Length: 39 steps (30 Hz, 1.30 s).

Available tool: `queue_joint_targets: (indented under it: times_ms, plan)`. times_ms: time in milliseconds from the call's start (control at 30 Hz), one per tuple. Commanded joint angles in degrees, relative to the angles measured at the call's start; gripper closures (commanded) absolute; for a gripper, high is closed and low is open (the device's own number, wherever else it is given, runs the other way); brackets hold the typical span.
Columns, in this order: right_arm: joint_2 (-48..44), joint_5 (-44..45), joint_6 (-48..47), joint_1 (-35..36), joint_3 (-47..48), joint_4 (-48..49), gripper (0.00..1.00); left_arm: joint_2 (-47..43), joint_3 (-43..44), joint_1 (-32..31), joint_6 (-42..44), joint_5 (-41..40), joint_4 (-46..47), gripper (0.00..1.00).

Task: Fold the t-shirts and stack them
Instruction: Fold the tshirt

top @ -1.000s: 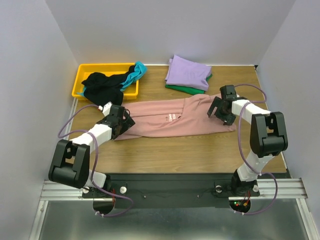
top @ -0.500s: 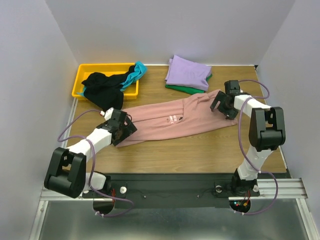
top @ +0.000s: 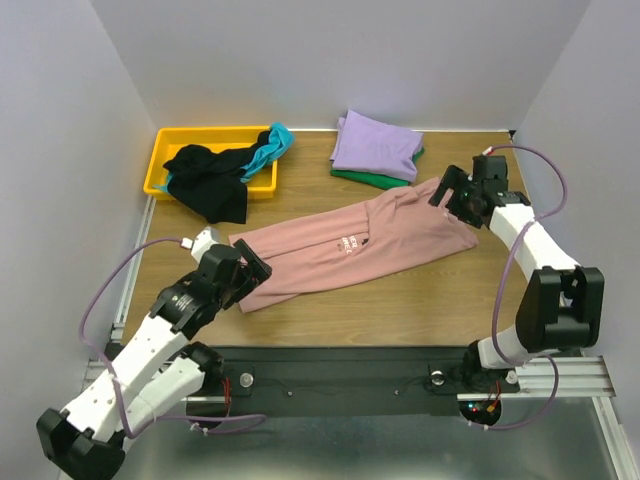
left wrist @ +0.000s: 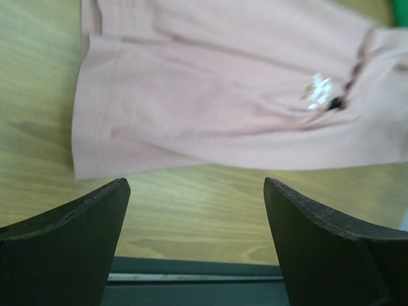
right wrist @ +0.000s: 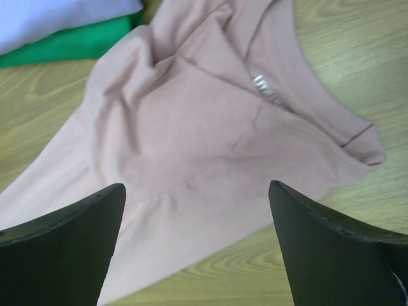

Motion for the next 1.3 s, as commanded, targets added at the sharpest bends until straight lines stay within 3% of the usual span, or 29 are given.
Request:
queue_joint_targets:
  times_ms: [0,233,467,633,833,967,1067,1133,1267]
  plan:
    - [-1.8,-6.3,-1.3,0.7,-3.4,1.7,0.00,-1.2,2.1,-0.2,0.2,-5.9,5.0,0.01]
    - [5.4,-8.9,-1.7,1.0,-3.0,4.4,0.00,13.2,4.9,0.0,6.0,-3.9,20.8,0.01]
    - [11.0,3.6,1.7,0.9,-4.0,4.2,0.00,29.4,10.1,0.2,8.5,0.4,22.2,0.02]
    - [11.8,6.2,0.6,-0.4,-7.6,2.4,0.00,29.8,9.0,1.3,7.8,-1.7,19.2,0.02]
    - [8.5,9.6,1.8,-7.1,-13.2,0.5,0.00,25.0,6.1,4.1,7.0,-4.8,16.0,0.02]
    - [4.0,11.9,1.2,-8.3,-12.2,-1.7,0.00,23.0,3.1,8.7,7.9,-3.2,16.1,0.01]
    - [1.7,6.9,-3.1,-8.2,-7.7,-3.1,0.00,22.2,2.1,12.3,9.6,-0.5,18.5,0.02]
    - [-0.8,3.2,-4.6,-6.6,-5.7,-4.4,0.00,22.8,2.0,13.7,11.0,1.0,20.9,0.02]
    - [-4.5,10.3,-6.9,6.4,0.0,-7.4,0.00,26.4,3.7,15.4,13.6,1.2,23.7,0.02]
